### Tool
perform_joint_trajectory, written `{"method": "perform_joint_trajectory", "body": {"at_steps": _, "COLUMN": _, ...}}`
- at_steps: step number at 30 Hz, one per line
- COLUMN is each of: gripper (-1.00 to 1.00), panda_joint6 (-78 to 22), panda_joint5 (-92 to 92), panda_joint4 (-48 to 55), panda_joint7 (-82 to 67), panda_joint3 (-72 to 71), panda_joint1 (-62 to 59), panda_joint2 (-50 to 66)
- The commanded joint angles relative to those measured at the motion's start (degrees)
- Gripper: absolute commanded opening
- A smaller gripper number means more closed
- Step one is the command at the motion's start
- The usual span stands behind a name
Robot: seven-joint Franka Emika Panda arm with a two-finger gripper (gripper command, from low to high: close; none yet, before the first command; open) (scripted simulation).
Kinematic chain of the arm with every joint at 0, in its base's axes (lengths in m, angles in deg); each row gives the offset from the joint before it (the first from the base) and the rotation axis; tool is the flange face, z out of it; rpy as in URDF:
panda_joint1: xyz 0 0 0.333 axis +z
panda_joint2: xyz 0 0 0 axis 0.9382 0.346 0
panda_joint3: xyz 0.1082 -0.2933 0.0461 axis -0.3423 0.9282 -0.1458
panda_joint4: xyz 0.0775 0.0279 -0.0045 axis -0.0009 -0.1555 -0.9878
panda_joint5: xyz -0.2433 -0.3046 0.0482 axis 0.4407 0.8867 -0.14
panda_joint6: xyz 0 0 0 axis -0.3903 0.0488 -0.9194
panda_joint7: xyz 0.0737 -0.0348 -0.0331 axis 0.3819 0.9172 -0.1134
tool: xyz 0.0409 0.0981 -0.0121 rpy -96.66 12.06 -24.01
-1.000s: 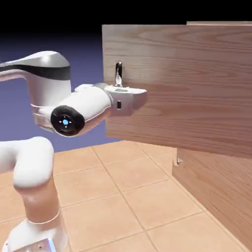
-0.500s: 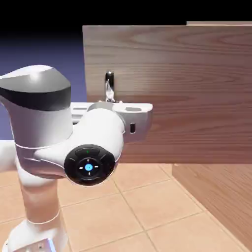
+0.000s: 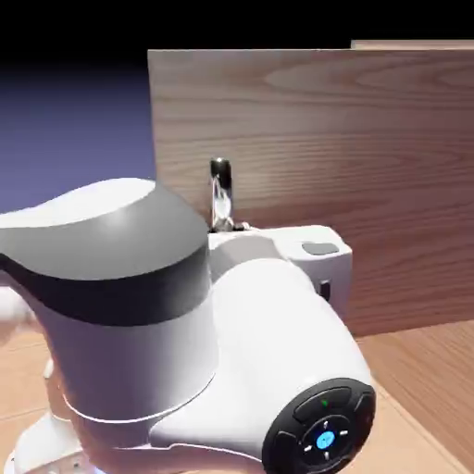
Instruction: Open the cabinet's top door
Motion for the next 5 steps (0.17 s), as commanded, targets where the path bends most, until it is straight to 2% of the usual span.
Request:
{"method": "perform_joint_trajectory", "body": {"at_steps": 1, "gripper": -1.0, "panda_joint6": -1.2, "panda_joint5": 0.2, "panda_joint4": 2.1, "panda_joint7": 0.6, "panda_joint3": 0.6, "panda_joint1": 1.7, "panda_joint2": -0.3}}
{"method": "perform_joint_trajectory", "body": {"at_steps": 5, "gripper": -1.0, "panda_joint6": -6.2, "panda_joint5": 0.7, "panda_joint4": 10.4, "panda_joint7": 3.0, "panda_joint3": 2.8, "panda_joint1": 8.2, "panda_joint2": -1.6}}
